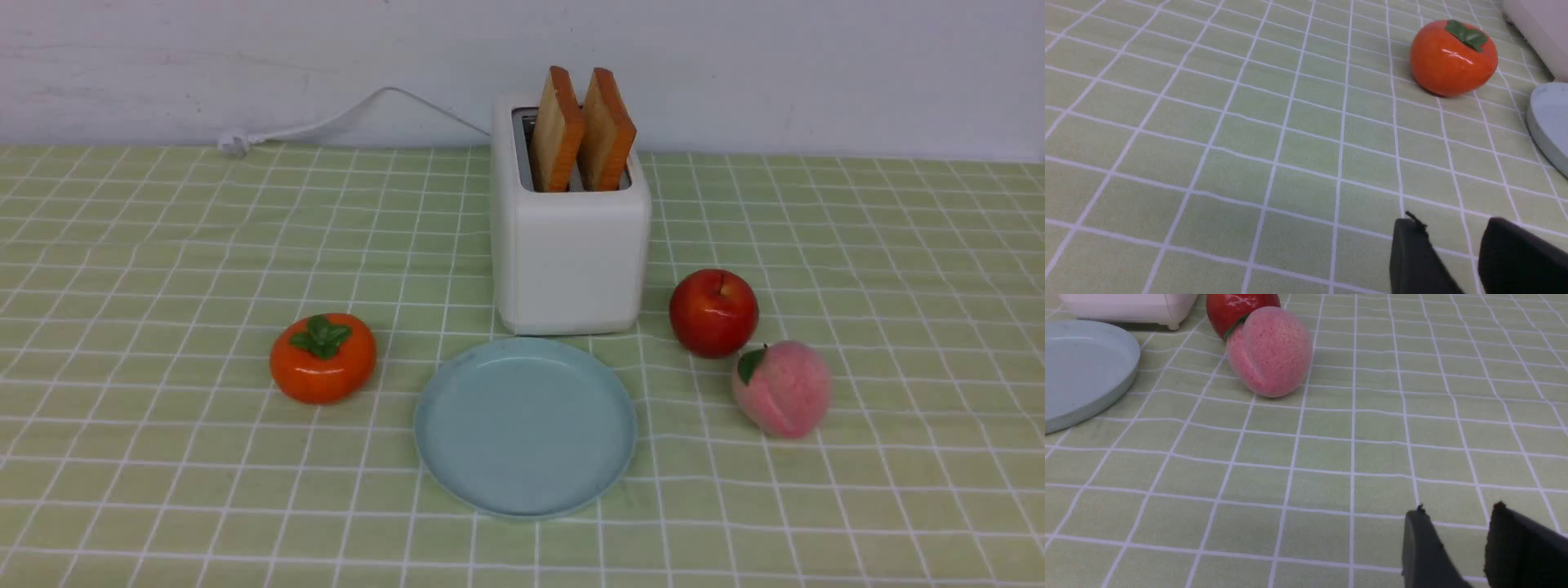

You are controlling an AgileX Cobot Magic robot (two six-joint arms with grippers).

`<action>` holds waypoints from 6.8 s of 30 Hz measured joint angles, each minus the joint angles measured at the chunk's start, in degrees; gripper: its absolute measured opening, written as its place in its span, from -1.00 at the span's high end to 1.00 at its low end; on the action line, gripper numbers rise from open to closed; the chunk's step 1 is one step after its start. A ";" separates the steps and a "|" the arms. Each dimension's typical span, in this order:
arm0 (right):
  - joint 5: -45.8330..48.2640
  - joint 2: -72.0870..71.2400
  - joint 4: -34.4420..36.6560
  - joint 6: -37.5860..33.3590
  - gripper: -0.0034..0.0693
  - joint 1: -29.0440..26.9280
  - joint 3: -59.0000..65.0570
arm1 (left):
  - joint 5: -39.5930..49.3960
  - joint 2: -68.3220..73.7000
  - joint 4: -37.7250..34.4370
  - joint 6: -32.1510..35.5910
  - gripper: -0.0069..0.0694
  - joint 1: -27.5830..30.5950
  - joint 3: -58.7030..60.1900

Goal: Take toasted bread from bread machine on green coffee tablecloth place on plate.
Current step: 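Reach for a toast slice standing in the toaster with the left gripper, then place the slice of bread on the plate with the left gripper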

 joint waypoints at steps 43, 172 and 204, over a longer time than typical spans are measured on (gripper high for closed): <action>0.00 0.00 0.00 0.00 0.25 0.00 0.00 | -19.44 0.00 -23.04 -4.51 0.20 0.00 0.00; 17.75 18.66 38.17 -30.24 0.67 2.38 -34.04 | -29.53 98.67 -36.13 42.23 0.58 -33.28 -89.79; 23.43 18.66 38.58 -30.24 0.67 2.38 -34.04 | 8.79 105.70 -39.98 27.37 0.58 -26.23 -77.50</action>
